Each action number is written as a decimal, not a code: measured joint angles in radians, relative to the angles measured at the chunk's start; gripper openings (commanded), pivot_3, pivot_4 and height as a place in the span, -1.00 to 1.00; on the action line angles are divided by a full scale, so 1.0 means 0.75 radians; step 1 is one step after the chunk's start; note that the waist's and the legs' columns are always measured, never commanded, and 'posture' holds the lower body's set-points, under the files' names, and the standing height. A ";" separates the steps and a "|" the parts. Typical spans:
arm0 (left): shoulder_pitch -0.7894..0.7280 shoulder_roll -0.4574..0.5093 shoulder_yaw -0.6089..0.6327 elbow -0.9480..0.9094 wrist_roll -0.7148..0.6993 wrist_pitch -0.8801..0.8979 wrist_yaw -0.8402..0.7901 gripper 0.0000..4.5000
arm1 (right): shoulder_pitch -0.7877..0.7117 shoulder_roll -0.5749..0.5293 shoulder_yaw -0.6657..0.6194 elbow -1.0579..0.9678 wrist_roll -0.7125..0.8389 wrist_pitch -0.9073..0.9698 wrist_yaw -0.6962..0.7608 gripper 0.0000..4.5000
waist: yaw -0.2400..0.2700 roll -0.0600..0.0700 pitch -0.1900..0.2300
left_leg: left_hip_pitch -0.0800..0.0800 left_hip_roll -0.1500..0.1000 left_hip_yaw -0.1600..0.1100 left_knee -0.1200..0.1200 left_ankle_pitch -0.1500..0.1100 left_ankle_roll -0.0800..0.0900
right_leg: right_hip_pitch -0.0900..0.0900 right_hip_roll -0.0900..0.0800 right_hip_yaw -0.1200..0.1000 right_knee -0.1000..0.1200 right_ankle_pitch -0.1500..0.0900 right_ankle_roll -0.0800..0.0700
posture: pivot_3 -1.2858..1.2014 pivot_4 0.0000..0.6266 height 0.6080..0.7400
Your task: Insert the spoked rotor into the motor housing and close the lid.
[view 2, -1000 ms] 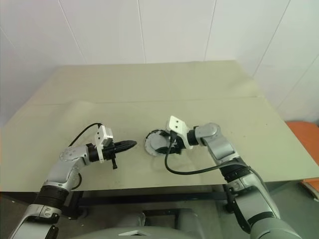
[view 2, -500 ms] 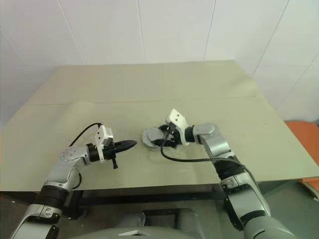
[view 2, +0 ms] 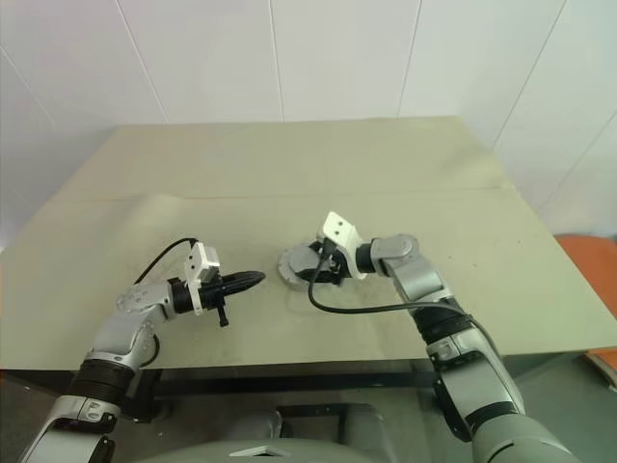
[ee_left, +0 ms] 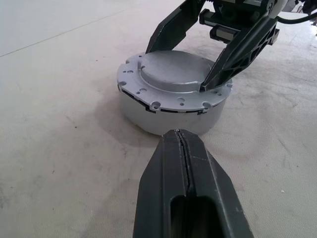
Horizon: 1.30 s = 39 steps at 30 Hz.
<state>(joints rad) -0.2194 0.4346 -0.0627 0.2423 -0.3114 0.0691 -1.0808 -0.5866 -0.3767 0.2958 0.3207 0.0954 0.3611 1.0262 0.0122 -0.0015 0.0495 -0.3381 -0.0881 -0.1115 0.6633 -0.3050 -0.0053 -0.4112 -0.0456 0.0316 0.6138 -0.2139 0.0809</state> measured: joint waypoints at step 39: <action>0.015 0.004 0.017 -0.039 -0.062 0.039 -0.009 -1.00 | -0.030 -0.101 0.092 -0.053 -0.057 0.128 0.057 0.42 | 0.043 0.002 -0.023 | 0.003 -0.003 -0.003 0.000 -0.003 0.004 | 0.008 -0.003 -0.004 -0.004 -0.007 0.003 | 0.03 -1.00 1.00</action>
<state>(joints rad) -0.2084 0.4374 -0.0502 0.2131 -0.3580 0.0983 -1.0875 -0.6094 -0.4522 0.3649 0.2810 0.0528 0.4572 1.0688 0.0441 -0.0001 0.0326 -0.3362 -0.0907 -0.1140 0.6635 -0.3071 -0.0022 -0.4054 -0.0482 0.0284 0.6104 -0.2192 0.0833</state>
